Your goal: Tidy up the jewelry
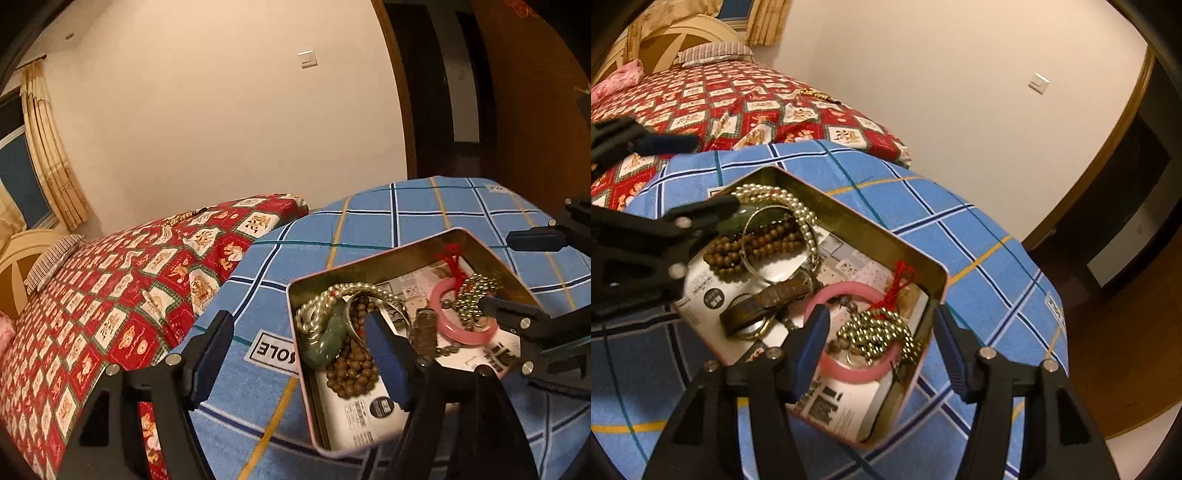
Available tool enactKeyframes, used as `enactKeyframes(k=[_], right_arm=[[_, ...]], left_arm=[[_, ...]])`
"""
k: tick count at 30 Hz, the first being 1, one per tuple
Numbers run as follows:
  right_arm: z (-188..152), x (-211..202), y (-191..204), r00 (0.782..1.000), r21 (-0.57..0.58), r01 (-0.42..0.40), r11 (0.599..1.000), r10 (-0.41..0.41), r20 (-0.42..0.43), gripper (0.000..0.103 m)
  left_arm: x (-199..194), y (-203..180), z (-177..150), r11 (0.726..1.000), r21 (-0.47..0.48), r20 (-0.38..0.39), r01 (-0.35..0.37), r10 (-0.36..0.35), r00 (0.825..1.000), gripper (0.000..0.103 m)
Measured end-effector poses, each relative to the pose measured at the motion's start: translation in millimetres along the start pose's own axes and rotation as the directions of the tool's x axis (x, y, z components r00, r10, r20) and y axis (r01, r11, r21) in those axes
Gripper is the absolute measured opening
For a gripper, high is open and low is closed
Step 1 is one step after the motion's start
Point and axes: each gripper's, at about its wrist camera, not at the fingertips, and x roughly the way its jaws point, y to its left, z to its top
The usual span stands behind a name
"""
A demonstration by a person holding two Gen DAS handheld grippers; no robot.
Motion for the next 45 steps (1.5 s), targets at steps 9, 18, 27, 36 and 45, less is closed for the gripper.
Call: enactKeyframes(k=[9,18,27,36,45], right_arm=[[-7.5,-34.0,-1.3,0.999,0.019,0.026,0.999,-0.027,0.037,0.060],[-13.7,-59.4,6.9,0.997,0.027,0.034,0.999,-0.035,0.068,0.060],[-18.1,-73.7,9.4,0.995,0.031,0.042,0.999,-0.044,0.086,0.060],[-22.0,-77.1,8.4,0.995,0.035,0.048,0.998,-0.051,0.091,0.061],[-25.2,-76.2,8.6,0.995,0.034,0.047,0.998,-0.050,0.084,0.061]], left_arm=[[-36.2,10.5,-2.2,0.999,-0.033,0.029,-0.029,0.030,0.999,0.073],[-61.6,13.8,-8.5,0.998,-0.046,0.044,-0.039,0.041,0.998,0.073],[-75.2,11.9,-11.2,0.998,-0.051,0.055,-0.041,0.044,0.998,0.073],[-76.6,9.1,-12.7,0.998,-0.051,0.052,-0.040,0.043,0.998,0.073],[-74.5,9.6,-14.9,0.998,-0.055,0.046,-0.041,0.044,0.998,0.073]])
